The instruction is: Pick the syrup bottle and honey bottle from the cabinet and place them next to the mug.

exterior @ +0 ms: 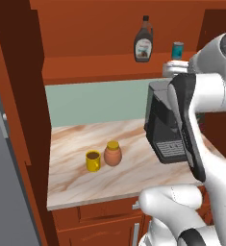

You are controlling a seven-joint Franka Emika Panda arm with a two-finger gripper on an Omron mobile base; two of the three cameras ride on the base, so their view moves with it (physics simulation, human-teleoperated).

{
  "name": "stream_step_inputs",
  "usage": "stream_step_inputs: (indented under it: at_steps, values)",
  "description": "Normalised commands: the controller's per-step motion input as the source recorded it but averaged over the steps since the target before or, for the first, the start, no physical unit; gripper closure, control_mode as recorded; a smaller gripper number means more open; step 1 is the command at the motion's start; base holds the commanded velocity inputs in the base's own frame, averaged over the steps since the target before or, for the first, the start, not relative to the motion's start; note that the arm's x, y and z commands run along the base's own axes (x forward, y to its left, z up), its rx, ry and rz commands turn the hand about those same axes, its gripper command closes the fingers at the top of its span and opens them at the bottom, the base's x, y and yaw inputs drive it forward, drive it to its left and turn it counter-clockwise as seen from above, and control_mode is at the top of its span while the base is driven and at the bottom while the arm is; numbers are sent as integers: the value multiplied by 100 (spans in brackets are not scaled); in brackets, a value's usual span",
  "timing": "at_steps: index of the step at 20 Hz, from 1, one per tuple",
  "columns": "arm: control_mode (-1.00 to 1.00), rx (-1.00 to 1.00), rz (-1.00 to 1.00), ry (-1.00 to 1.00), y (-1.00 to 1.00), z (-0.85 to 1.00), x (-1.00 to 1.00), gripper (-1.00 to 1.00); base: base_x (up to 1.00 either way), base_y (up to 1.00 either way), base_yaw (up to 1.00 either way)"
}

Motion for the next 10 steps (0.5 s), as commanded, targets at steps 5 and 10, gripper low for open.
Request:
stream_step_inputs:
  at_steps: [5,10]
  values:
    - [-100,0,16,0,-48,53,10,-100,0,0,0]
    - [-100,3,14,0,-33,13,50,-100,0,0,0]
